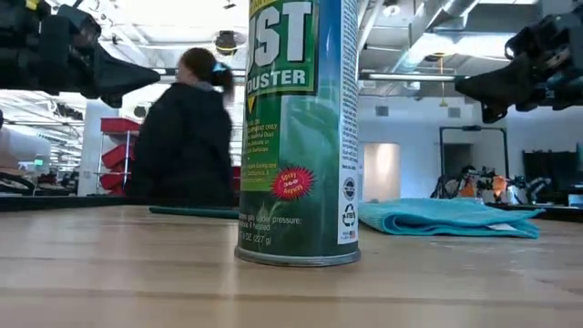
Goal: Apply microfiber cloth
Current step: Return to Home Position
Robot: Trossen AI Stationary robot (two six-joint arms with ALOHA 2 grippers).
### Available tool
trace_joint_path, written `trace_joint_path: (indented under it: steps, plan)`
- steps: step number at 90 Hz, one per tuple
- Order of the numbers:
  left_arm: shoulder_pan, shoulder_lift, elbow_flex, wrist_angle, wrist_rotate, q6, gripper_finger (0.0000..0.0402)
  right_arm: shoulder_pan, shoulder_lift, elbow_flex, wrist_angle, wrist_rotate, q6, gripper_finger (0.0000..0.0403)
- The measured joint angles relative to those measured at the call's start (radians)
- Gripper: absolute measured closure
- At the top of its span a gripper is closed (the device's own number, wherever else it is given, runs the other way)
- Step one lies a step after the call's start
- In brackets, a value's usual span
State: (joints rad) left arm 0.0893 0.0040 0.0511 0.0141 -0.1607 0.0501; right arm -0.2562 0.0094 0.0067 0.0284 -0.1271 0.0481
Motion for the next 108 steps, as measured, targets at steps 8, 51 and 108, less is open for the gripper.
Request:
trace_joint_path:
  steps: [8,51,108]
  plan:
    - [-0.007,-0.002,0.045,-0.054,0.0,0.017,0.0402,-0.029,0.022,0.0,0.0,-0.006,-0.001,0.0403]
    - [-0.136,-0.002,-0.008,-0.031,-0.01,-0.099,0.0401,-0.061,0.101,0.0,0.004,-0.036,0.05,0.0403]
    - [-0.173,0.013,-0.033,0.04,-0.113,-0.263,0.0401,-0.105,0.032,-0.001,0.008,-0.03,0.243,0.0403]
